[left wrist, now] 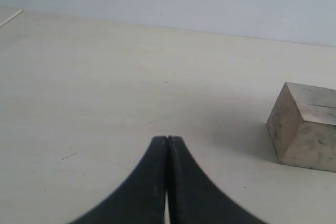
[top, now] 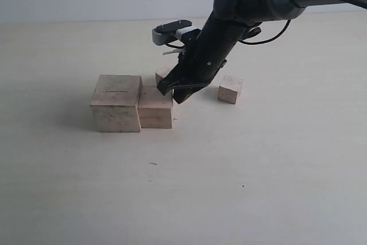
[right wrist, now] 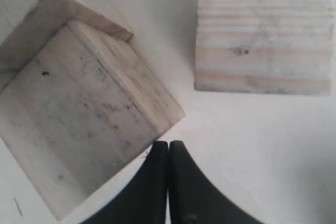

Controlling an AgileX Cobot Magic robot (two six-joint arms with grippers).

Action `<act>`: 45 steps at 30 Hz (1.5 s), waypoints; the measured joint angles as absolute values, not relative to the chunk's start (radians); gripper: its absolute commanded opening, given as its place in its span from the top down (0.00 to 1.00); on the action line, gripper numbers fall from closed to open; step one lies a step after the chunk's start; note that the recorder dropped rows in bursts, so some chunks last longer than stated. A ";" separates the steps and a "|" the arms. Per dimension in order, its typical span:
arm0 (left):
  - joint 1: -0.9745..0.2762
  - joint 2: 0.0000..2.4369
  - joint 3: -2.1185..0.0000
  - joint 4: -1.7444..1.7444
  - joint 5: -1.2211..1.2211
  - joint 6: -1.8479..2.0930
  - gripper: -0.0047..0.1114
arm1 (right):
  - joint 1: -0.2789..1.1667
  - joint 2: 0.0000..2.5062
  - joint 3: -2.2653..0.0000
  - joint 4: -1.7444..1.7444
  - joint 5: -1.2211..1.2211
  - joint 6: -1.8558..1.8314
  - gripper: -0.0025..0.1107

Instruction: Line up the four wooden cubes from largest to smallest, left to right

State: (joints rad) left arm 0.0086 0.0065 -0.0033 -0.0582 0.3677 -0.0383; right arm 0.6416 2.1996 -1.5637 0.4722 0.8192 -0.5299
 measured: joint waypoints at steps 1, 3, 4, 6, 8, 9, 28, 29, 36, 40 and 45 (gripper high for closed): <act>0.009 0.006 -0.003 -0.058 0.368 -0.038 0.96 | 0.642 2.200 -1.564 0.474 0.805 -0.540 0.98; 0.009 0.006 -0.003 -0.058 0.368 -0.038 0.96 | 0.642 2.200 -1.564 0.478 0.789 -0.554 0.98; 0.009 0.006 -0.003 -0.058 0.368 -0.038 0.96 | 0.642 2.200 -1.564 0.478 0.786 -0.558 0.98; 0.009 0.006 -0.003 -0.058 0.368 -0.038 0.96 | 0.642 2.200 -1.564 0.478 0.784 -0.562 0.98; 0.009 0.006 -0.003 -0.058 0.368 -0.038 0.96 | 0.642 2.200 -1.564 0.480 0.786 -0.564 0.98; 0.009 0.006 -0.003 -0.058 0.368 -0.038 0.96 | 0.642 2.200 -1.564 0.480 0.791 -0.564 0.98; 0.009 0.006 -0.003 -0.058 0.368 -0.038 0.96 | 0.642 2.090 -1.590 0.342 0.560 -0.515 0.25; 0.009 0.006 -0.003 -0.058 0.368 -0.038 0.96 | 0.642 2.107 -1.590 0.342 0.538 -0.517 0.25; 0.009 0.006 -0.003 -0.058 0.368 -0.038 0.96 | 0.642 2.132 -1.590 0.387 0.479 -0.517 0.25; 0.009 0.006 -0.003 -0.058 0.368 -0.038 0.96 | 0.642 2.175 -1.590 0.431 0.475 -0.520 0.25; 0.009 0.006 -0.003 -0.058 0.368 -0.038 0.96 | 0.642 2.189 -1.604 0.455 0.506 -0.526 0.25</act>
State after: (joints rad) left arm 0.0086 0.0065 -0.0033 -0.0582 0.3677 -0.0383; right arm 0.6416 2.1891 -1.6035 0.4555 0.5061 -0.5258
